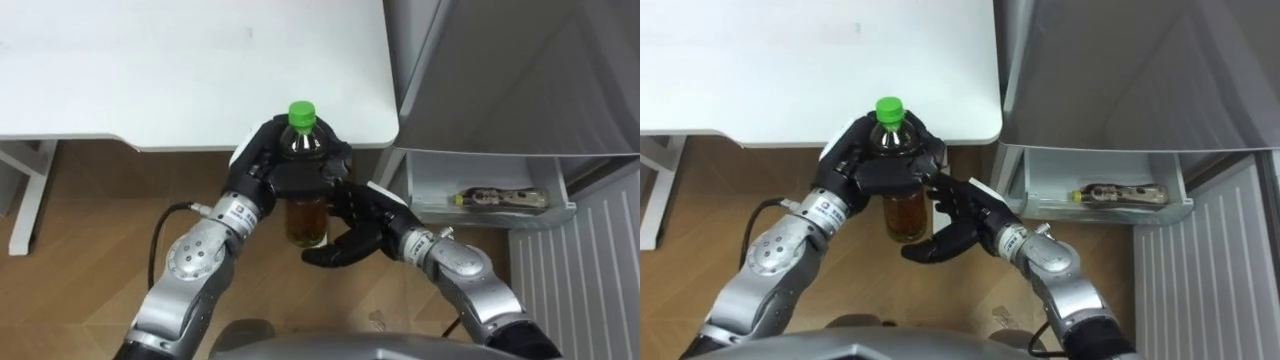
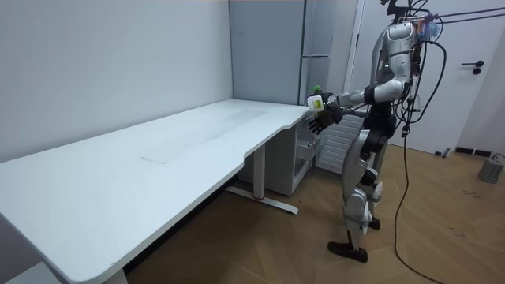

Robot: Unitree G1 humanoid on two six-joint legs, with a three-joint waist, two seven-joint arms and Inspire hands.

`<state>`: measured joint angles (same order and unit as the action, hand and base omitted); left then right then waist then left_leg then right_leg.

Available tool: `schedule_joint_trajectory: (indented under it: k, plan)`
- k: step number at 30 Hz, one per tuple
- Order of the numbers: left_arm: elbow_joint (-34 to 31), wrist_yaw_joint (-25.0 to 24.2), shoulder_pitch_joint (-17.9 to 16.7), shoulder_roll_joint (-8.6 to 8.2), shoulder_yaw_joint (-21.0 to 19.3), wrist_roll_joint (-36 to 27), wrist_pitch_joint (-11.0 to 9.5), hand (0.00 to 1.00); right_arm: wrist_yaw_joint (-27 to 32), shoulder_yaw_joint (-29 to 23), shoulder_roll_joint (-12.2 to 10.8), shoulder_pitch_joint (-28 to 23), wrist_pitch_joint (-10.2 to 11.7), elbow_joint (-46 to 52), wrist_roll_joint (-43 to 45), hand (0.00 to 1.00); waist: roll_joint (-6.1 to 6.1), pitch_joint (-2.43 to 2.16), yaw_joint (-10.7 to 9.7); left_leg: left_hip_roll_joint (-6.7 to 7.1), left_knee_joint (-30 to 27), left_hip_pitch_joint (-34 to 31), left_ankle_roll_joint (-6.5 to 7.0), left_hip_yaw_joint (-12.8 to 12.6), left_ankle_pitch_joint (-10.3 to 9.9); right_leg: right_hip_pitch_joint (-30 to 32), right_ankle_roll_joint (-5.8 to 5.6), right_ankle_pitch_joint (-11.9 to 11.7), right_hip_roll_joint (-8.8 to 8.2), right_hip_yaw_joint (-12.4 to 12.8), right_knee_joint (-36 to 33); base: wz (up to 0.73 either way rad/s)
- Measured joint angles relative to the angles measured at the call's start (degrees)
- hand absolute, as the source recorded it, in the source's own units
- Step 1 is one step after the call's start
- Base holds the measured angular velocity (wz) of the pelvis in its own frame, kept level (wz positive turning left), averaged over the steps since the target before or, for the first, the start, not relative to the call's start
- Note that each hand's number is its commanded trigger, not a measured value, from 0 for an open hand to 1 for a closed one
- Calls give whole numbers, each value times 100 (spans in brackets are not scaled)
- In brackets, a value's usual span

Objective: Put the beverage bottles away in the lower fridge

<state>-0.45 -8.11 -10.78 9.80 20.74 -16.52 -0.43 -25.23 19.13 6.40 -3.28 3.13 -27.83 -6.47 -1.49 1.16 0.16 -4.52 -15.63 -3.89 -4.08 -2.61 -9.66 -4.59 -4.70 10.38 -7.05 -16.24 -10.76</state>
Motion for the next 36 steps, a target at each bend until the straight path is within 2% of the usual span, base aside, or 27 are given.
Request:
schedule_joint_trajectory:
  k: [5, 11, 25, 31, 34, 35, 36]
  plan:
    - [6, -196, 130, 15, 213, 191, 0, 100, -2, 128, -9, 47, 0, -24, -35, 0, 42, 5, -47, -10, -15, -35, 0, -34, 0, 61, 8, -5, 3, 47, -28, -4]
    - [7, -372, 161, 16, 250, 266, 0, 100, -119, 219, -17, 70, 0, -25, -80, 0, 45, 9, -145, -11, -15, -24, 1, -53, 0, 69, 8, -6, 3, 61, -31, 0]
    - [7, -386, 269, 16, 379, 282, -1, 100, -163, 229, -4, 62, -1, -68, -490, 0, 49, 21, -179, -13, 59, 63, 0, -112, 0, 66, 6, -4, 4, 112, -3, -2]
    - [1, -386, 418, 16, 492, 569, -16, 100, -111, 326, 24, 75, -1, -68, -729, 0, 35, 15, -215, -13, 82, 57, 0, -129, 1, 66, 5, -4, 4, 141, -12, -2]
    - [0, -386, 505, 13, 556, 729, -40, 100, -109, 346, 26, 103, -1, -68, -795, 58, 26, 10, -235, -13, 81, 66, 1, -133, 1, 63, 5, -4, 4, 156, -12, 0]
    - [-1, -386, 509, 14, 563, 751, -54, 100, -106, 363, 28, 103, -1, -68, -839, 70, 24, 9, -251, -13, 80, 67, 1, -134, 2, 60, 5, -4, 4, 159, -12, 0]
    - [-1, -386, 508, 14, 564, 763, -61, 100, -104, 379, 34, 104, 0, -68, -860, 72, 21, 9, -275, -13, 79, 66, 1, -134, 2, 60, 5, -4, 4, 158, -11, 0]
